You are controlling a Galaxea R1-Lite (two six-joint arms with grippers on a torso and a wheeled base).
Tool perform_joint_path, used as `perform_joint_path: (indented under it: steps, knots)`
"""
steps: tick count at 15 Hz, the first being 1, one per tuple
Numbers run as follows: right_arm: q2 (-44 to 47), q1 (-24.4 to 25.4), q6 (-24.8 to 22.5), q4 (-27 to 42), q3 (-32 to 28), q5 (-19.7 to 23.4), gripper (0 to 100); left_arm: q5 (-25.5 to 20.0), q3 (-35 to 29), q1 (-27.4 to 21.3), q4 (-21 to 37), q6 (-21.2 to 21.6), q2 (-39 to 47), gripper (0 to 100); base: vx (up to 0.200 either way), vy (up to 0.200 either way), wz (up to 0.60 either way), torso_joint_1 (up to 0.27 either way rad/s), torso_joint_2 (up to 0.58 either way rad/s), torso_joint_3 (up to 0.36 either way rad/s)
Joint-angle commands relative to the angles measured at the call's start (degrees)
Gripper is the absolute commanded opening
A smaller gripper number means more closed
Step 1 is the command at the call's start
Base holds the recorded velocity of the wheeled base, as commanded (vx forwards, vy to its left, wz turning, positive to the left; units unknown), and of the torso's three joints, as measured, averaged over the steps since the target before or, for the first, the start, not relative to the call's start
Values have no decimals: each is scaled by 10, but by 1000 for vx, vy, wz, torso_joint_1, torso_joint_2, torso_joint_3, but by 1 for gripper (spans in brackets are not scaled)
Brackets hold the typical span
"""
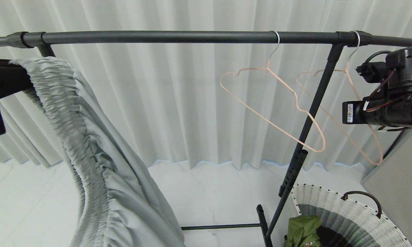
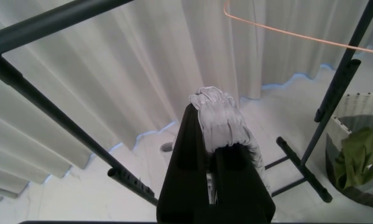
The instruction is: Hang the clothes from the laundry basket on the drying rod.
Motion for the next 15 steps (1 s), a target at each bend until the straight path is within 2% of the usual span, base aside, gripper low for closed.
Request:
perform_joint_path:
  steps: [1, 7, 15]
  knots:
    - [-8, 0, 0, 5, 0, 0, 0, 0, 2, 0, 0, 0, -1, 0, 0, 0, 0, 0, 0, 0]
    - [-42, 2, -1, 8, 4, -4, 0, 0, 10, 0, 0, 1, -6, 0, 0, 0, 0, 0, 0, 0]
    - [-114, 10, -9, 4, 39, -6, 0, 0, 31, 0, 0, 0, -17, 0, 0, 0, 0, 0, 0, 0]
